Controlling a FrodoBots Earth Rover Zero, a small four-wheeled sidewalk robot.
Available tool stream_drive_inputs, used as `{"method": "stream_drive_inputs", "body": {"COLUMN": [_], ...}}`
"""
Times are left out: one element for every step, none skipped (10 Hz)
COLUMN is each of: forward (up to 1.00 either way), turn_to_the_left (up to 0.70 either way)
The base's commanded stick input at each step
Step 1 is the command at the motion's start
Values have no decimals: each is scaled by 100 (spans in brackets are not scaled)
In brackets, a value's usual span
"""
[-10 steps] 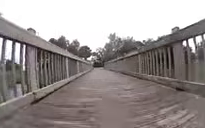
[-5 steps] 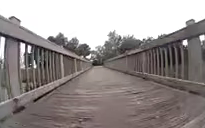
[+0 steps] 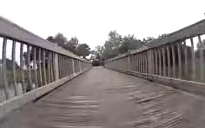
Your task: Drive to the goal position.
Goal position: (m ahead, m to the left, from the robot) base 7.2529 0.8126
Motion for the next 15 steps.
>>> {"method": "stream_drive_inputs", "body": {"forward": [70, 70, 70, 70, 70, 70, 70, 70, 70, 70, 70, 70, 70, 70, 70], "turn_to_the_left": [0, 0, 0, 0, 0, 0, 0, 0, 0, 0, 0, 0, 0, 0, 0]}}
